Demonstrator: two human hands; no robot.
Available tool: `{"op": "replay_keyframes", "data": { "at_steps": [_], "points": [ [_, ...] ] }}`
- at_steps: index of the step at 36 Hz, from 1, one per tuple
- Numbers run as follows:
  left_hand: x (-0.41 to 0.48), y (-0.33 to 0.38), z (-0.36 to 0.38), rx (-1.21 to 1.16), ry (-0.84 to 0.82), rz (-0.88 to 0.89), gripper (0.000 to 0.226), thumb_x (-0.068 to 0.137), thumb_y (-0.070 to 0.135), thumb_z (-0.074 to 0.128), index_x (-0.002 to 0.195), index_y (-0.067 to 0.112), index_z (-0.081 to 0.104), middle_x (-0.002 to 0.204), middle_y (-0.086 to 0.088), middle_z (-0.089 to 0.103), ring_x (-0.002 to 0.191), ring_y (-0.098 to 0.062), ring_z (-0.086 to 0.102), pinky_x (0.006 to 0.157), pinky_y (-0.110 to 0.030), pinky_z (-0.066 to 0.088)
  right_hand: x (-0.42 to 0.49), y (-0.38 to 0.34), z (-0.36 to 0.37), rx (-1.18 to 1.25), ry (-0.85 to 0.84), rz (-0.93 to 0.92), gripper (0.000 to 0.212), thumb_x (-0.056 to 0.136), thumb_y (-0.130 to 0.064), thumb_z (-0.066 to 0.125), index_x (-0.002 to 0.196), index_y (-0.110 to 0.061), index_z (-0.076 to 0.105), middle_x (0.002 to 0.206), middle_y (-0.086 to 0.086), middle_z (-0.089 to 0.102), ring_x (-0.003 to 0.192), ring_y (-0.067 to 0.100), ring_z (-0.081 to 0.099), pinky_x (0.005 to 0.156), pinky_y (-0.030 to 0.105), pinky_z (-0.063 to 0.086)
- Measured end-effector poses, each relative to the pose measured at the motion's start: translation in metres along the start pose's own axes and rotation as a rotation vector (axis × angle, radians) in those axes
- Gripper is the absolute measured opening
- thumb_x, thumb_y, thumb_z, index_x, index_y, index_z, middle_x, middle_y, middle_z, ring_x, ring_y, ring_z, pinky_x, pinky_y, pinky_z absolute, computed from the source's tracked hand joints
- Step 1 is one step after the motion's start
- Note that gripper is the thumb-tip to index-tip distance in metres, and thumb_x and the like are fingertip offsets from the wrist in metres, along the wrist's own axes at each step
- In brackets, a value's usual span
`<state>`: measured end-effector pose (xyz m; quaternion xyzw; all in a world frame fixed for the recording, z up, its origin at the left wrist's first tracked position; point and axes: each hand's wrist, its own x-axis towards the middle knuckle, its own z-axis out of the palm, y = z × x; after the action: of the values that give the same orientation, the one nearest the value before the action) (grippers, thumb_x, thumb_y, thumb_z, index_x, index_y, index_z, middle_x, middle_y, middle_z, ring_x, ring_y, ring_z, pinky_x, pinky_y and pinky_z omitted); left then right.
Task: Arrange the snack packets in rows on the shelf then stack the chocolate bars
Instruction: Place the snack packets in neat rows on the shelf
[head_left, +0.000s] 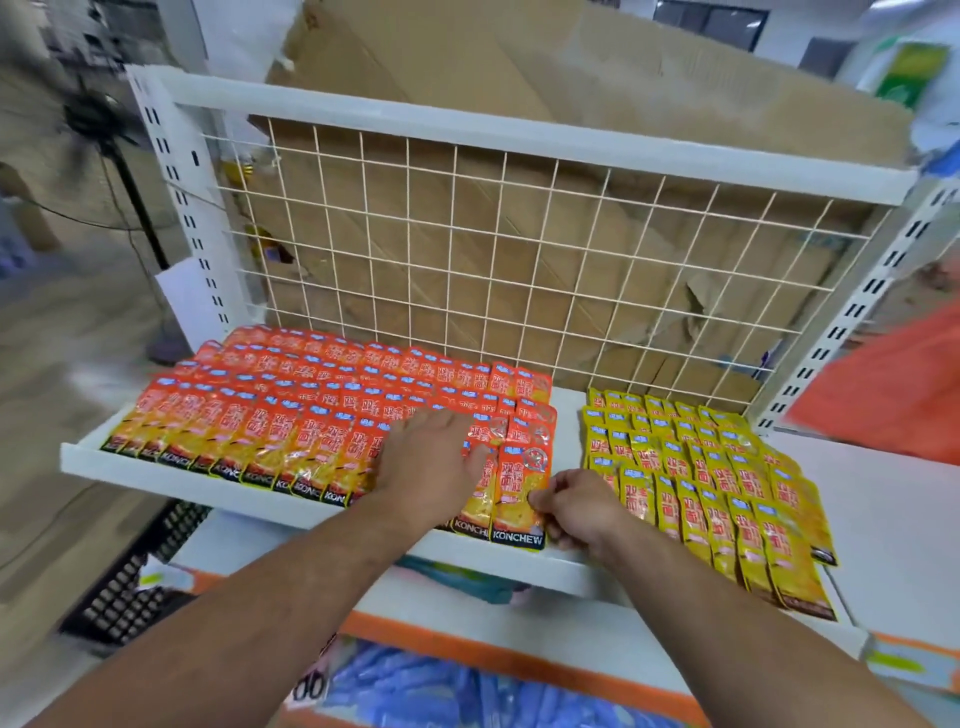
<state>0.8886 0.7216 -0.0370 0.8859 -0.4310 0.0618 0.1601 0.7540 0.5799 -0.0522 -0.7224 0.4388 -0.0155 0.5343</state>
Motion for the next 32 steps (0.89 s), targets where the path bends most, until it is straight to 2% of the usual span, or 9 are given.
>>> {"op": "replay_keyframes", "data": {
  "at_steps": [5,7,9,13,15,22,24,29,32],
  "points": [
    [-0.003,-0.005,-0.002,-0.025,-0.058,0.014,0.057,0.099,0.055,0.036,0.147,0.025,0.041,0.149,0.003,0.046,0.138,-0.021,0.037,0.115,-0.042,0.025,-0.001,-0.004,0.008,-0.193,0.100,-0.033,0.021,0.094,-0.014,0.066,0.074,-0.012,0.060,0.059,0.006,0.059,0.045,0.017,0.054,0.039,0.024,0.042],
    [-0.005,-0.008,-0.001,-0.031,-0.062,0.019,0.057,0.099,0.055,0.036,0.147,0.026,0.041,0.148,0.003,0.046,0.137,-0.020,0.038,0.115,-0.040,0.026,0.001,-0.006,0.010,-0.346,0.131,-0.075,0.020,0.090,-0.019,0.069,0.072,-0.015,0.063,0.069,0.007,0.067,0.063,0.024,0.065,0.055,0.031,0.054],
    [-0.007,-0.010,-0.002,-0.038,-0.062,0.030,0.057,0.099,0.056,0.036,0.146,0.026,0.042,0.147,0.004,0.048,0.136,-0.020,0.039,0.114,-0.040,0.027,0.000,-0.009,0.012,-0.447,0.152,-0.086,0.016,0.088,-0.023,0.070,0.076,-0.013,0.068,0.080,0.008,0.072,0.081,0.026,0.070,0.070,0.033,0.055],
    [-0.011,-0.011,-0.005,-0.033,-0.078,0.034,0.056,0.099,0.057,0.036,0.146,0.026,0.042,0.147,0.004,0.048,0.135,-0.020,0.040,0.112,-0.040,0.026,0.000,-0.012,0.015,-0.524,0.185,-0.095,0.019,0.087,-0.027,0.070,0.087,-0.009,0.073,0.088,0.008,0.074,0.086,0.025,0.070,0.072,0.032,0.054],
    [-0.013,-0.011,-0.006,-0.026,-0.081,0.036,0.056,0.099,0.057,0.036,0.146,0.027,0.043,0.146,0.005,0.049,0.135,-0.019,0.040,0.112,-0.040,0.027,-0.001,-0.013,0.016,-0.554,0.206,-0.097,0.020,0.087,-0.029,0.069,0.088,-0.009,0.073,0.090,0.007,0.074,0.085,0.025,0.070,0.067,0.029,0.051],
    [-0.018,-0.005,-0.004,-0.048,-0.112,0.082,0.055,0.100,0.056,0.034,0.145,0.027,0.044,0.145,0.005,0.050,0.135,-0.019,0.040,0.112,-0.039,0.026,-0.007,-0.013,0.020,-0.620,0.279,-0.117,0.023,0.087,-0.031,0.064,0.071,-0.016,0.058,0.078,0.005,0.067,0.077,0.026,0.066,0.061,0.028,0.044],
    [-0.018,-0.004,-0.002,-0.054,-0.111,0.101,0.054,0.100,0.055,0.034,0.144,0.027,0.045,0.144,0.005,0.052,0.133,-0.018,0.043,0.111,-0.038,0.026,-0.011,-0.011,0.020,-0.627,0.305,-0.130,0.024,0.087,-0.032,0.064,0.071,-0.018,0.054,0.082,0.005,0.068,0.080,0.027,0.066,0.061,0.029,0.045],
    [-0.020,0.001,0.005,-0.073,-0.110,0.167,0.053,0.100,0.053,0.035,0.143,0.025,0.047,0.143,0.004,0.053,0.133,-0.018,0.043,0.111,-0.036,0.024,-0.019,-0.003,0.021,-0.598,0.380,-0.211,0.019,0.089,-0.036,0.060,0.086,-0.018,0.057,0.090,0.006,0.066,0.080,0.026,0.061,0.061,0.029,0.040],
    [-0.020,0.008,0.011,-0.058,-0.132,0.210,0.054,0.100,0.051,0.033,0.145,0.024,0.044,0.146,0.004,0.049,0.136,-0.019,0.039,0.114,-0.037,0.020,-0.027,0.007,0.019,-0.703,0.436,-0.314,0.028,0.092,-0.042,0.055,0.102,-0.018,0.064,0.103,0.006,0.064,0.094,0.028,0.061,0.069,0.033,0.047]
  ]
}}
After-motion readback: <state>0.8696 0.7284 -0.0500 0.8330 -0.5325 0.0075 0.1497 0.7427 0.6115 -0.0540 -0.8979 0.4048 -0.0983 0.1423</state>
